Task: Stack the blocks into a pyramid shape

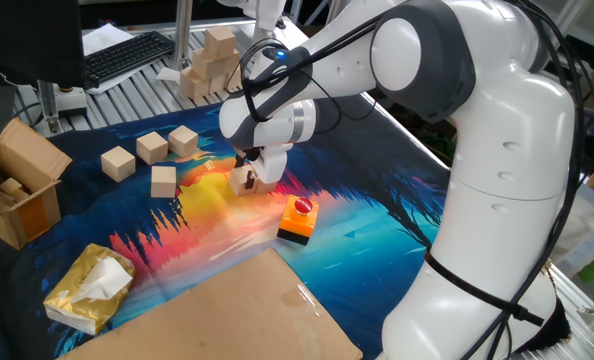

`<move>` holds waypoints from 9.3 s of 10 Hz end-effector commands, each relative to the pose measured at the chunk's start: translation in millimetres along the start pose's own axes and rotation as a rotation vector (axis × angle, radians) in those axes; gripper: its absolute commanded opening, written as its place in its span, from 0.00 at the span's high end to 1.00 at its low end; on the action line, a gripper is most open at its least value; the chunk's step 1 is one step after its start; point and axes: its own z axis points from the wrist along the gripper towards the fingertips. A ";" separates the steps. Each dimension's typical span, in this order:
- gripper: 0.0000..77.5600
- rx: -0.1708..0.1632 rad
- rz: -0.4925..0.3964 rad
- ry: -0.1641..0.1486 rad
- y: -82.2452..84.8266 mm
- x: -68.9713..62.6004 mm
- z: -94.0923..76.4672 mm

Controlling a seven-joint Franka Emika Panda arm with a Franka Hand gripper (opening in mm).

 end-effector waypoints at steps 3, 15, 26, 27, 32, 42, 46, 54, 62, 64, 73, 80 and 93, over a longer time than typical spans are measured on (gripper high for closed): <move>0.00 0.006 -0.006 -0.001 -0.3 -0.5 0.2; 0.00 0.077 -0.191 0.041 -6.5 -4.4 -9.4; 0.00 0.072 -0.189 0.043 -7.1 -7.5 -26.3; 0.00 0.074 -0.190 0.043 -6.0 -6.4 -29.1; 0.00 0.068 -0.181 0.028 15.9 6.9 -44.9; 0.00 0.003 -0.202 -0.023 37.8 18.3 -24.7; 0.00 -0.010 -0.206 -0.020 39.5 16.6 -22.2; 0.99 -0.013 -0.202 -0.020 39.5 16.6 -22.3; 0.99 -0.013 -0.202 -0.020 39.5 16.6 -22.3; 0.99 -0.064 -0.141 -0.032 39.5 16.6 -22.3; 0.99 0.000 -0.155 0.012 39.5 16.6 -22.3; 0.99 -0.115 -0.132 -0.081 39.5 16.6 -22.3; 0.99 -0.107 -0.162 -0.088 31.9 19.7 -13.8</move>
